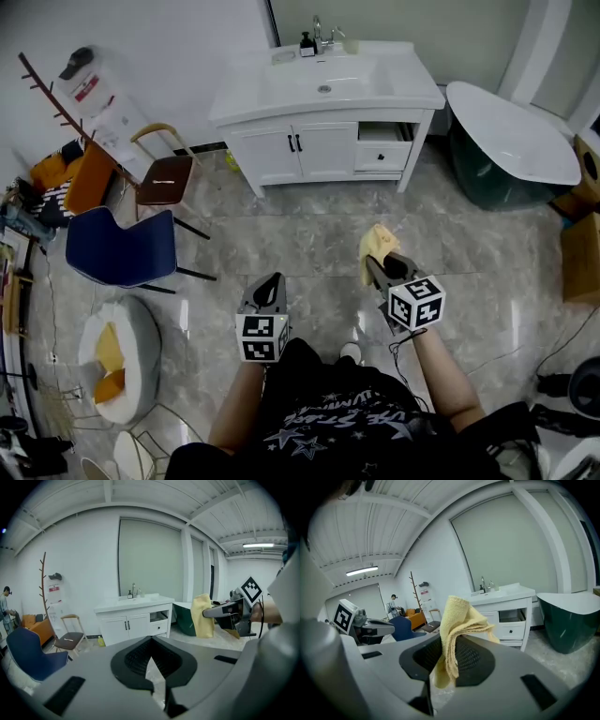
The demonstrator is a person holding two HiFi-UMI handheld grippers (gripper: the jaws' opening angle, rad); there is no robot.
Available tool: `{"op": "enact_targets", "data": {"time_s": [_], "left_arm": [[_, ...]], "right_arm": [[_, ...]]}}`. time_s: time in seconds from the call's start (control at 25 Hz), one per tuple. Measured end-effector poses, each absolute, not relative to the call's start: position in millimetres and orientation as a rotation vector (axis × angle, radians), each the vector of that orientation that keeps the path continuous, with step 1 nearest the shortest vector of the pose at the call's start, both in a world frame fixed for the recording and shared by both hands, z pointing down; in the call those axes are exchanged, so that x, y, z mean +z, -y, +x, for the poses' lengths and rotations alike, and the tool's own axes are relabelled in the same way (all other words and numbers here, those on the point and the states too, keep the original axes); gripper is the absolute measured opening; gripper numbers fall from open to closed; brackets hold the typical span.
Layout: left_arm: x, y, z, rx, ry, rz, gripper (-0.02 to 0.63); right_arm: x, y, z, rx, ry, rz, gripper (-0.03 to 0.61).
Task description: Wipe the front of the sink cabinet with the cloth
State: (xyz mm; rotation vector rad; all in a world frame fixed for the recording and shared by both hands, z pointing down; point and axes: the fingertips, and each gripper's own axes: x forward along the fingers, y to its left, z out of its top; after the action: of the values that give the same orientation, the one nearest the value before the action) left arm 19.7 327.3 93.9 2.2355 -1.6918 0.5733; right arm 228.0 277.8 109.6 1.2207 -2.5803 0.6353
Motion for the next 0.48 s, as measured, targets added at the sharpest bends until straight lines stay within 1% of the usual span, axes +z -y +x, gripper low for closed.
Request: {"op": "enact_targets", "data": {"time_s": [0.2,0.48], "left_arm": [[108.8,-332.4,18.8,0.593,1.663,2.202,0.015],[113.4,-274.3,-4.4,0.544,1.647,2.218,0.015]], "right_arm": [[121.0,-273.9,222.2,0.721,2.606,1.196,0.08],[130.0,-236.0,217.5,0.817,2.573,1.298,0.083]]}}
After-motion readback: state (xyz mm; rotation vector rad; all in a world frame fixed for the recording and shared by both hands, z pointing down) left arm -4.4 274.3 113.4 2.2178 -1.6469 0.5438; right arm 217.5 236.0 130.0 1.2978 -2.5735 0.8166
